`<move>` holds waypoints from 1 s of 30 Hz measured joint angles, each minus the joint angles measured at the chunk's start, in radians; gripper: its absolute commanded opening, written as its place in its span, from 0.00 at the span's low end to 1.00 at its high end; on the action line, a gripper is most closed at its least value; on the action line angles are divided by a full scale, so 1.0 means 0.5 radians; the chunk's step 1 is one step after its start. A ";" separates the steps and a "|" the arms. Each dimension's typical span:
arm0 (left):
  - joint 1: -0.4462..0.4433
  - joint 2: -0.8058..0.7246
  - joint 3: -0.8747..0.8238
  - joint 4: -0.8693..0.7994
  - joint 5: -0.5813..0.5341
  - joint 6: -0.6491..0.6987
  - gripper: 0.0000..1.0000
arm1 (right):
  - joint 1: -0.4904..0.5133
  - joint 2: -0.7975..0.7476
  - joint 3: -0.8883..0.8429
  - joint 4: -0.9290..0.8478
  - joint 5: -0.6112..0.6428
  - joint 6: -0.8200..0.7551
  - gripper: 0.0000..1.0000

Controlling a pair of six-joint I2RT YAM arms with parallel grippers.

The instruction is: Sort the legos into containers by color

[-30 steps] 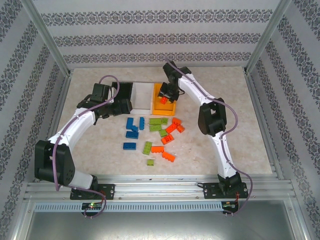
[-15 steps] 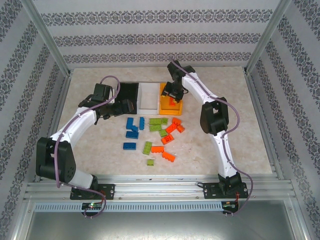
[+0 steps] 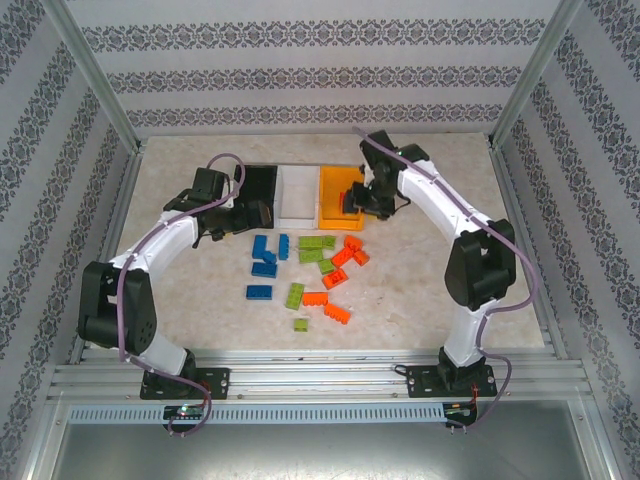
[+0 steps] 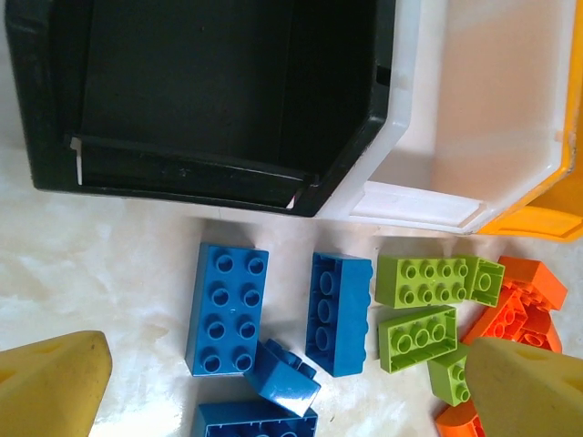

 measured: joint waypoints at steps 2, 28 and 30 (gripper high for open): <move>0.000 0.036 0.021 -0.001 0.023 0.000 1.00 | 0.040 0.031 -0.168 0.013 0.017 -0.070 0.57; 0.000 0.095 0.133 -0.060 0.051 0.053 1.00 | 0.147 0.313 -0.413 0.110 0.451 -0.367 0.45; 0.000 0.095 0.133 -0.060 0.051 0.053 1.00 | 0.137 0.313 -0.413 0.127 0.472 -0.366 0.42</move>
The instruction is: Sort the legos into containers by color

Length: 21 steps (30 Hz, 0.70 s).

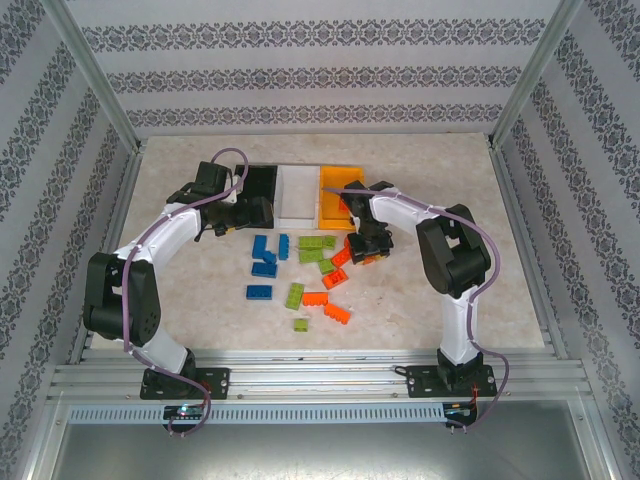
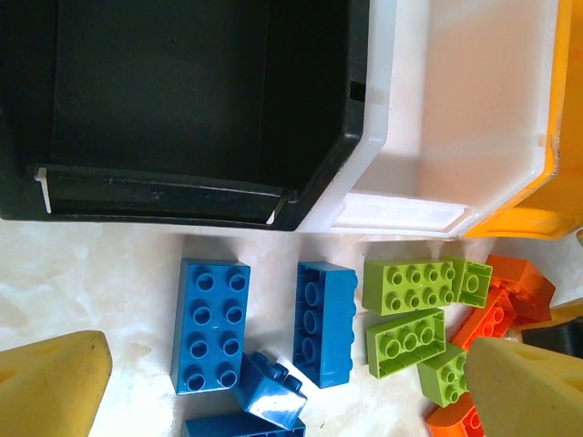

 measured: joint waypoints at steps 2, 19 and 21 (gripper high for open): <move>0.000 0.000 0.000 0.000 0.001 0.000 1.00 | -0.008 0.000 0.000 0.009 0.008 -0.005 0.32; 0.000 0.000 0.000 0.008 0.022 -0.023 1.00 | -0.047 -0.320 -0.047 -0.124 -0.005 0.016 0.18; 0.000 0.000 0.000 0.016 0.024 -0.038 1.00 | -0.067 -0.410 -0.010 -0.166 -0.057 0.033 0.18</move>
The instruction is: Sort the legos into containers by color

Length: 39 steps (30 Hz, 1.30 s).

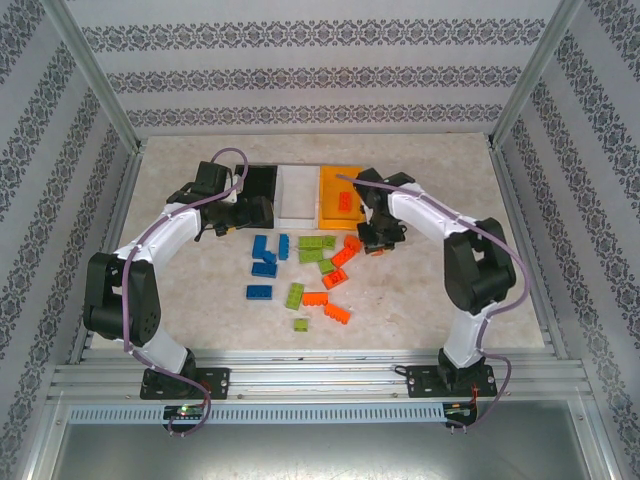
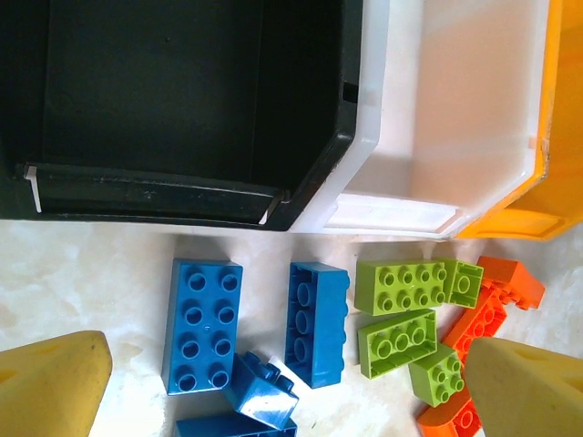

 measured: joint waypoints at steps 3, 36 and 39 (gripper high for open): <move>0.000 0.000 0.000 0.018 0.005 -0.015 1.00 | -0.020 -0.052 0.121 -0.036 -0.072 0.041 0.19; 0.000 0.007 -0.001 0.028 -0.002 -0.029 1.00 | -0.095 0.520 0.981 -0.101 -0.242 0.336 0.61; 0.000 0.008 0.000 0.030 0.000 -0.037 1.00 | -0.082 0.244 0.642 -0.085 -0.200 0.351 0.62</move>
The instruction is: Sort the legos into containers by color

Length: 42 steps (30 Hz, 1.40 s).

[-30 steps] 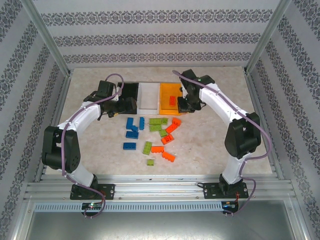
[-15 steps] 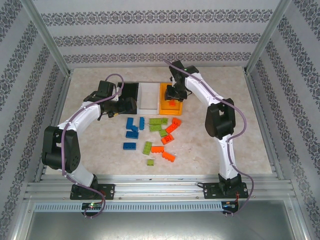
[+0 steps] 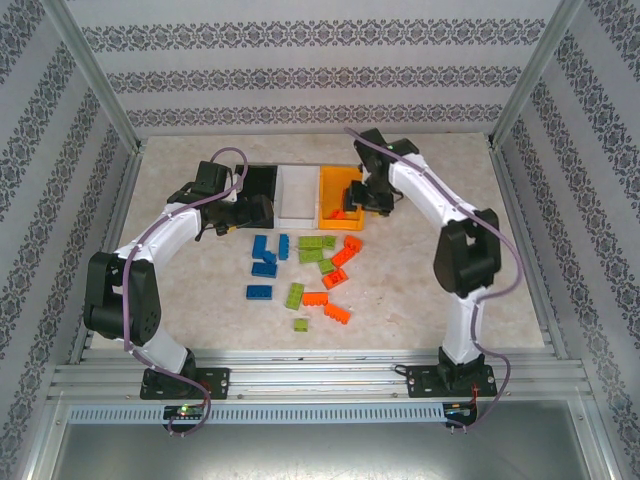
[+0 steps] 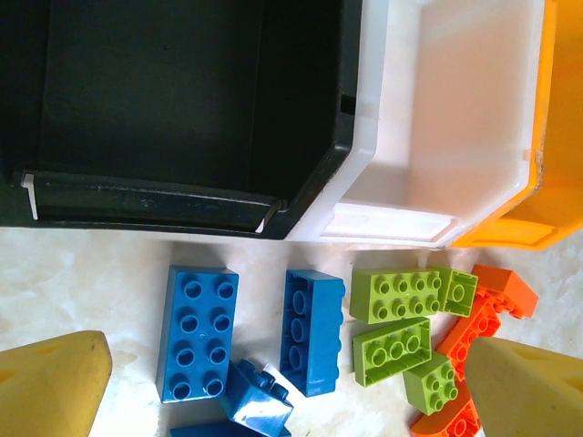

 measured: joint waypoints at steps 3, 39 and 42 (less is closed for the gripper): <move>0.000 0.006 -0.001 0.012 0.011 -0.027 1.00 | 0.039 -0.176 -0.287 0.048 0.031 0.063 0.63; 0.000 -0.021 -0.001 -0.049 -0.033 -0.020 1.00 | 0.108 0.208 -0.546 0.675 0.083 0.951 0.52; 0.000 -0.021 -0.001 -0.047 -0.033 -0.020 1.00 | 0.108 0.185 -0.570 0.687 0.090 0.949 0.49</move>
